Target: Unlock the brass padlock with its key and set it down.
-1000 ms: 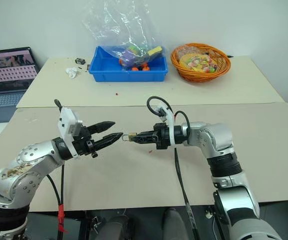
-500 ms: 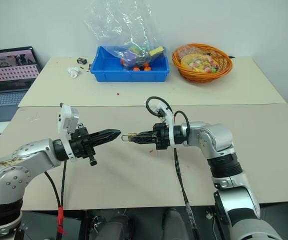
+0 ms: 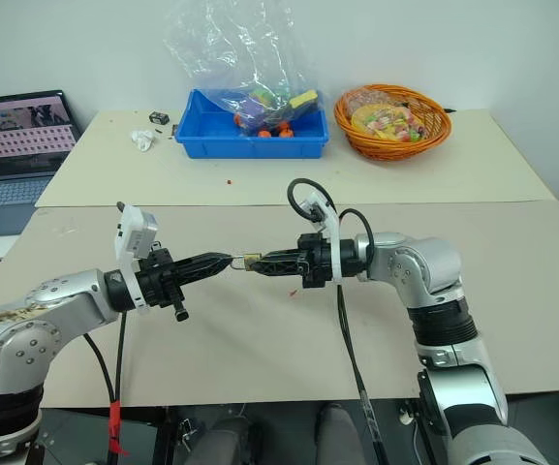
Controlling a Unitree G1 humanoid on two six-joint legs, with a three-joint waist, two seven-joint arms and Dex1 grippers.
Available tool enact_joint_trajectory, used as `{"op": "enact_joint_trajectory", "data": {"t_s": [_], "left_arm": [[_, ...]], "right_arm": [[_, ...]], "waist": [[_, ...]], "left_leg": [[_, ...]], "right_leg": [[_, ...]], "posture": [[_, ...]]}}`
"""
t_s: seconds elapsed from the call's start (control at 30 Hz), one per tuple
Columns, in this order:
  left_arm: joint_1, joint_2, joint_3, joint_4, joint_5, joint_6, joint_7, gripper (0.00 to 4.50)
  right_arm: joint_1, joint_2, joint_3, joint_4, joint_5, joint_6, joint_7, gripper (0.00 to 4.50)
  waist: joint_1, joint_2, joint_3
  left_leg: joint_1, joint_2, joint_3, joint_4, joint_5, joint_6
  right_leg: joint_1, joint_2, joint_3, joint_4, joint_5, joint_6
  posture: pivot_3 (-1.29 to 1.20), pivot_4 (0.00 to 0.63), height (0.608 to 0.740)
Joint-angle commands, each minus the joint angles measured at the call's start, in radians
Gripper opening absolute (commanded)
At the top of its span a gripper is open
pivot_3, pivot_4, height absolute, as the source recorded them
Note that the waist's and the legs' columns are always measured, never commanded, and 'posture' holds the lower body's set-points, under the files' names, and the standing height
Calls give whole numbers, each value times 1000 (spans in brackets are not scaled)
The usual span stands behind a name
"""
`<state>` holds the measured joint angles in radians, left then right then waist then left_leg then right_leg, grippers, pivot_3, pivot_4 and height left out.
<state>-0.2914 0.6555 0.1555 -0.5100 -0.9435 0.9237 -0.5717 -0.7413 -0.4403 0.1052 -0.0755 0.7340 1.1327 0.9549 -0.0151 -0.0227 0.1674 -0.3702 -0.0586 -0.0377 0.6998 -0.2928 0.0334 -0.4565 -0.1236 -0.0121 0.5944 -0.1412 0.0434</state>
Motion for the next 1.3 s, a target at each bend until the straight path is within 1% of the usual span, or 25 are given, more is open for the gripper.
{"op": "enact_joint_trajectory", "data": {"t_s": [0.03,0.23,0.63,0.83,1.0,1.1,1.17,1.23,1.3], "left_arm": [[-8,-3,2,-12,1,-17,-4,16],[-4,-9,-5,-20,20,-25,3,16],[-1,-22,-3,-28,36,-23,15,16],[-2,-25,2,-32,29,-18,21,16],[19,-6,4,-24,63,-33,14,16],[74,29,-1,-21,133,-82,-16,16],[123,75,-33,-21,240,-172,-56,16],[153,116,-79,-39,341,-271,-99,16],[150,129,-121,-80,402,-354,-135,16]], "right_arm": [[3,-19,-10,-70,39,4,20,92],[-7,-16,-18,-87,63,12,8,92],[-65,31,-78,-33,111,44,-62,92],[-74,33,-88,-19,119,49,-72,92],[-78,14,-137,33,154,79,-71,92],[-70,-22,-171,81,173,124,-59,92],[-66,-64,-144,164,133,173,-72,92],[-46,-112,-49,229,56,191,-79,92],[-21,-141,37,278,1,207,-71,92]], "waist": [[1,0,0],[0,0,0],[1,0,0],[1,0,0],[0,0,0],[0,0,0],[0,0,0],[1,0,0],[6,0,0]], "left_leg": [[0,0,0,0,0,0],[0,0,0,0,0,0],[0,0,0,0,0,0],[0,0,0,0,0,0],[0,0,0,0,0,0],[0,0,0,0,0,0],[0,0,1,-1,-1,1],[0,0,2,-1,-1,1],[0,1,3,-1,-1,2]], "right_leg": [[0,0,0,0,0,0],[0,0,0,0,0,0],[0,0,0,0,0,0],[0,0,0,0,0,0],[0,0,0,0,0,0],[0,0,0,0,0,0],[0,0,0,0,0,0],[0,0,0,-1,0,0],[0,0,1,-1,0,0]], "posture": [[0,150,732],[0,150,732],[0,150,732],[0,150,732],[0,150,732],[0,150,732],[0,150,732],[0,150,732],[0,150,732]]}}
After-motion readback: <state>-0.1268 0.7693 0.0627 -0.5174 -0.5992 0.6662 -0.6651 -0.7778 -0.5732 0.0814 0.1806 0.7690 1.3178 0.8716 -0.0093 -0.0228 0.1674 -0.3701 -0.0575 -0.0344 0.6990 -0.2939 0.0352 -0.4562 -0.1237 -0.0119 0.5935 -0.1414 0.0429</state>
